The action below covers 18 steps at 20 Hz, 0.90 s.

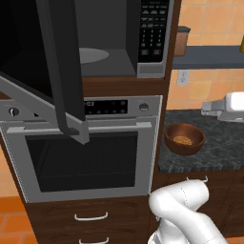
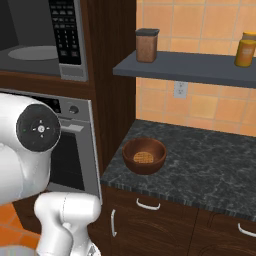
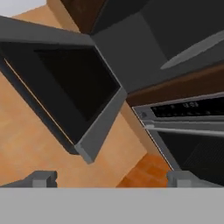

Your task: Open the microwave, place the bowl with waffle inside the microwave, then close the microwave door and turn it on.

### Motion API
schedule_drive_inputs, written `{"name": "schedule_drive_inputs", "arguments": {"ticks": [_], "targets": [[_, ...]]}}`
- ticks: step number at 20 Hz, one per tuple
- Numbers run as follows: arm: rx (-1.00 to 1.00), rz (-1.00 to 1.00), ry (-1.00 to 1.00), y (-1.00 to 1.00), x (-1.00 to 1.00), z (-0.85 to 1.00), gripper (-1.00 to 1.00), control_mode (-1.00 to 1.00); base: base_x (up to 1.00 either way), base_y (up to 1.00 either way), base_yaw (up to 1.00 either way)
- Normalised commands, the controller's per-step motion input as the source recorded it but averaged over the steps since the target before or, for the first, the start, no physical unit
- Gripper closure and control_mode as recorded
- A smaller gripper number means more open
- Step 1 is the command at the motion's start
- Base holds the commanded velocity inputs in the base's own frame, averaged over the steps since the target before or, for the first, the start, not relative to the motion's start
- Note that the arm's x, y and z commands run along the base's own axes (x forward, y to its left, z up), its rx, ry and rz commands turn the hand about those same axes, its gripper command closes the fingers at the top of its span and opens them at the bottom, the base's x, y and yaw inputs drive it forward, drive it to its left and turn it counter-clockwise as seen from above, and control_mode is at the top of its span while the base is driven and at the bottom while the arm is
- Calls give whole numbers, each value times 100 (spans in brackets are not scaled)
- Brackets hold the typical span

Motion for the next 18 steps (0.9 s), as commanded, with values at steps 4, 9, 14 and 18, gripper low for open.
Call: {"name": "schedule_drive_inputs", "arguments": {"ticks": [4, 9, 14, 18], "targets": [[20, -20, 46, 29, -13, -2, -100, -100, 0, 0, 0], [6, -27, 51, 53, 1, -22, -100, -100, 0, 0, 0], [17, -11, 36, 11, 44, -52, -100, -100, 0, 0, 0], [22, 1, 7, 18, 38, -33, -100, -100, 0, 0, 0]]}}
